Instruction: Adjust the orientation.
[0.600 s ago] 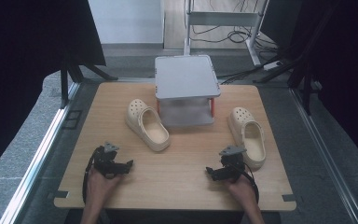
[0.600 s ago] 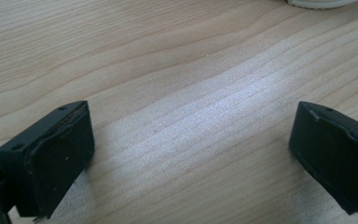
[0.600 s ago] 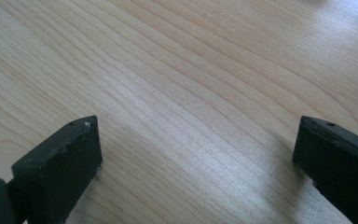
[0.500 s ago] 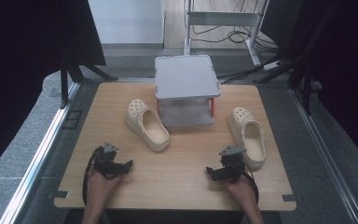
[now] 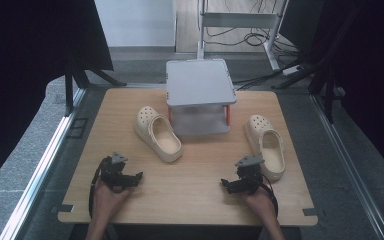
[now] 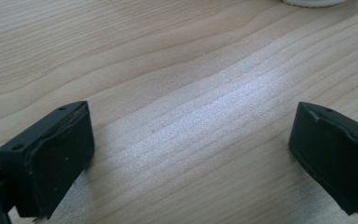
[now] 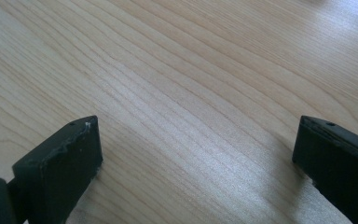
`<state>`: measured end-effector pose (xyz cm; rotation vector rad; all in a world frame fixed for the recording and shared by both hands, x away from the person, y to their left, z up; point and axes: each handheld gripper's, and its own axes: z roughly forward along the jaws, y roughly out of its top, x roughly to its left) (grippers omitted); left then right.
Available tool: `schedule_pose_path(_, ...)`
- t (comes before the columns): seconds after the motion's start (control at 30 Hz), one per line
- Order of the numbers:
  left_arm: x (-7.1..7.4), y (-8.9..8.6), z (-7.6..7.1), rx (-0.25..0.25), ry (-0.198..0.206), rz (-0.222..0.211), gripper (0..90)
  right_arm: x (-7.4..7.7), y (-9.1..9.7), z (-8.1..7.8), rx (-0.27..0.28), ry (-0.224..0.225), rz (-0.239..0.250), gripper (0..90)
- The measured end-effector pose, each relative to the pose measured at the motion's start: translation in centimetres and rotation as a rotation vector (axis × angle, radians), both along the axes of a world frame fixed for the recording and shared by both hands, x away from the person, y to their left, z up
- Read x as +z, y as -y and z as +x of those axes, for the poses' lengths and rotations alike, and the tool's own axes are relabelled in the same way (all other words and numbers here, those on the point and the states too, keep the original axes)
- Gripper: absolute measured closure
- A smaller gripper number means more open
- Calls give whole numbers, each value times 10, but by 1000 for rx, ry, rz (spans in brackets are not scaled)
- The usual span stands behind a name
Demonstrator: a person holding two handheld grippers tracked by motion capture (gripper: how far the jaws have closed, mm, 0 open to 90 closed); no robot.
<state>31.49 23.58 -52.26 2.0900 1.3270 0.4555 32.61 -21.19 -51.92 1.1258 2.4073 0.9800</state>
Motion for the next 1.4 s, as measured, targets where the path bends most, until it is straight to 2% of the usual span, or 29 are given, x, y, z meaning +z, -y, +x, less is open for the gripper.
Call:
schedule_pose_path(0.2, 0, 0, 0, 0, 0, 0, 2, 0, -1, 0, -2, -4, -4, 0)
schedule_pose_path(0.33, 0, 0, 0, 0, 0, 0, 2, 3, -3, 2, -15, -26, 3, 20)
schedule_pose_path(0.37, 0, 0, 0, 0, 0, 0, 2, 6, -4, 2, 0, -45, 18, 47)
schedule_pose_path(0.43, 0, 0, 0, 0, 0, 0, 2, 10, -5, 3, 5, -41, 16, 57)
schedule_pose_path(0.6, 0, 0, 0, 0, 0, 0, 2, 23, -10, 8, 49, -45, -29, 129)
schedule_pose_path(0.73, 0, 0, 0, 0, 0, 0, 2, 32, -14, 12, 57, -37, -8, 130)
schedule_pose_path(0.77, 0, 0, 0, 0, 0, 0, 2, 39, -19, 16, 68, -28, 10, 129)
schedule_pose_path(0.97, 0, 0, 0, 0, 0, 0, 2, 53, -37, 29, 95, -16, 21, 128)
schedule_pose_path(1.13, 0, 0, 0, 1, 1, -1, 1, 58, -52, 40, 130, -40, 2, 128)
schedule_pose_path(1.17, 0, 0, 0, 1, 1, -1, 2, 59, -60, 46, 150, -59, 6, 124)
schedule_pose_path(1.2, 0, 0, 0, 1, 1, -1, 2, 59, -60, 46, 150, -59, 6, 124)
schedule_pose_path(1.23, 0, 0, 0, -2, 0, 0, 2, 61, -67, 51, 160, -69, 23, 122)
schedule_pose_path(1.4, 0, 0, 0, -6, 1, 2, 2, 69, -84, 60, 169, -53, 23, 132)
